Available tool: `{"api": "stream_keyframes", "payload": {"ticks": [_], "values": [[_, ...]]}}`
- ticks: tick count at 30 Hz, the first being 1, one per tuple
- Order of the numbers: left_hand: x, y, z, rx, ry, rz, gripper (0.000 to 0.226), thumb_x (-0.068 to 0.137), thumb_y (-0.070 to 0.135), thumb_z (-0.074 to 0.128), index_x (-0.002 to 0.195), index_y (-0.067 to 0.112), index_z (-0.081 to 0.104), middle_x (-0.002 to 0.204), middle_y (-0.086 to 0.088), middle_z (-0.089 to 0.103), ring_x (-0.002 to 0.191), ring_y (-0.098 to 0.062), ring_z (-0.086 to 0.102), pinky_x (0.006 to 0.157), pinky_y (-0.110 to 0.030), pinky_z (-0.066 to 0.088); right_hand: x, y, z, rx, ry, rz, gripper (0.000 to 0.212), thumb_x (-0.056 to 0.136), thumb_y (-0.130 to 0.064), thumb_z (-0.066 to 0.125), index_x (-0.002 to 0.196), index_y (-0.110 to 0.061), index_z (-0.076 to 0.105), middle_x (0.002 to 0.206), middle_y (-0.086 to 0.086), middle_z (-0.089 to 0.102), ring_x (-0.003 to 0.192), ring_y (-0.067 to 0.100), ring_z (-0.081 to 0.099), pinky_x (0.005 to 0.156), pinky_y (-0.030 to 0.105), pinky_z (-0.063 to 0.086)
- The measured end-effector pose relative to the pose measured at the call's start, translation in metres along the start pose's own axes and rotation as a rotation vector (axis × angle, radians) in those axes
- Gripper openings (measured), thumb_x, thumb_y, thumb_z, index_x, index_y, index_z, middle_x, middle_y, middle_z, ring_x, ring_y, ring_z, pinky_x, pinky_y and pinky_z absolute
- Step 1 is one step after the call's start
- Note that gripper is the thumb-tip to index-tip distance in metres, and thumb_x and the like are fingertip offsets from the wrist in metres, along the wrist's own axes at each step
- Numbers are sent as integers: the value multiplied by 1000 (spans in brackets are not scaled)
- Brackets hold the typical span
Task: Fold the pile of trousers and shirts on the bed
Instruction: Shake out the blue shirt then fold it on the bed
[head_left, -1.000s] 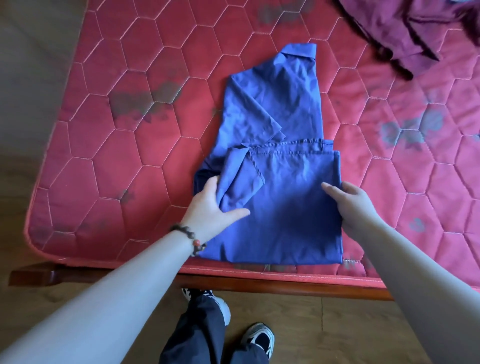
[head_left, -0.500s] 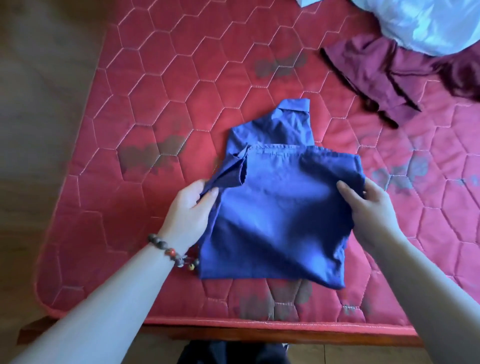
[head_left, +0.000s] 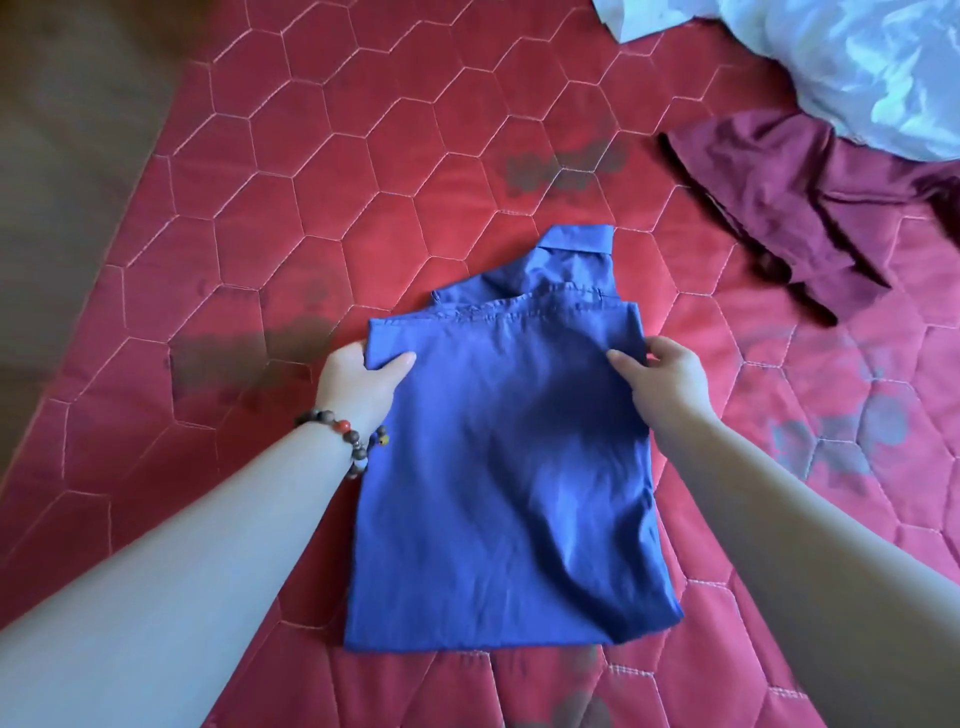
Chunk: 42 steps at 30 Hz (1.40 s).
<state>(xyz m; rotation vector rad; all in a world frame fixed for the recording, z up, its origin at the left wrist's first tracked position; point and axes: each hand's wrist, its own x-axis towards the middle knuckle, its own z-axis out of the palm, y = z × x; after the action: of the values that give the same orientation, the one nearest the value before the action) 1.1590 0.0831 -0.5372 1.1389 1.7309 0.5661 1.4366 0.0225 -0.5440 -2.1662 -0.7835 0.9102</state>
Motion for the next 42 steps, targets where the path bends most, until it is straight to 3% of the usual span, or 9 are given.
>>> {"api": "stream_keyframes", "payload": {"ticks": [6,10,15,20,23,26,31,35,42], "values": [[-3,23,-16,-158,-24,139,8,84,24,72,82,31,72,86,11,74,80,-6,69,67,-19,53,-5,-25,-23,165,11,-177,24,89,-17,65,68,-23,55,60,-14,58,56,1,47,49,15,38],[14,44,-30,-255,-6,201,12,75,34,73,86,37,73,90,9,75,87,-12,71,75,-30,56,13,-53,-30,271,23,-236,12,89,-23,64,81,-17,59,75,-1,66,67,8,51,58,26,42],[45,32,-14,63,62,144,21,89,24,66,83,5,66,83,-16,69,70,-22,56,62,-34,43,58,-51,1,-45,-8,-110,18,88,-27,68,97,-11,66,81,-2,61,72,13,55,64,23,44],[58,22,1,252,147,164,29,90,16,62,70,0,49,61,-6,45,63,-27,41,52,-33,21,73,-41,19,-120,77,-78,8,90,-20,63,90,-12,64,87,5,63,83,26,58,69,29,39],[56,28,2,316,250,183,19,90,19,63,102,6,58,94,-9,61,87,-30,54,68,-29,36,66,-44,23,-202,110,-132,15,91,-25,61,100,-14,59,95,4,59,95,29,57,73,28,36],[38,29,9,576,359,456,47,85,17,65,128,3,50,124,-18,53,114,-36,50,93,-43,40,48,-43,26,-421,302,-362,33,90,-24,60,119,-7,56,121,17,52,112,38,48,90,41,39],[9,15,61,910,-44,780,63,91,31,54,145,4,38,153,-16,33,145,-31,23,117,-48,21,13,-43,74,-719,-33,-885,47,91,-18,59,134,-1,52,146,19,42,138,35,36,113,53,27],[19,-8,74,1079,-63,691,71,94,54,30,155,22,11,163,-2,4,150,-20,-3,119,-50,-1,33,-29,87,-1048,-207,-860,65,97,-54,17,154,-24,10,162,-4,1,149,12,-5,119,47,-7],[26,-23,62,1063,36,623,75,89,64,19,155,29,9,163,-4,3,150,-27,1,120,-51,3,58,-19,72,-994,-86,-573,58,94,-61,7,149,-46,-5,161,-7,-14,148,16,-11,119,49,-5]]}}
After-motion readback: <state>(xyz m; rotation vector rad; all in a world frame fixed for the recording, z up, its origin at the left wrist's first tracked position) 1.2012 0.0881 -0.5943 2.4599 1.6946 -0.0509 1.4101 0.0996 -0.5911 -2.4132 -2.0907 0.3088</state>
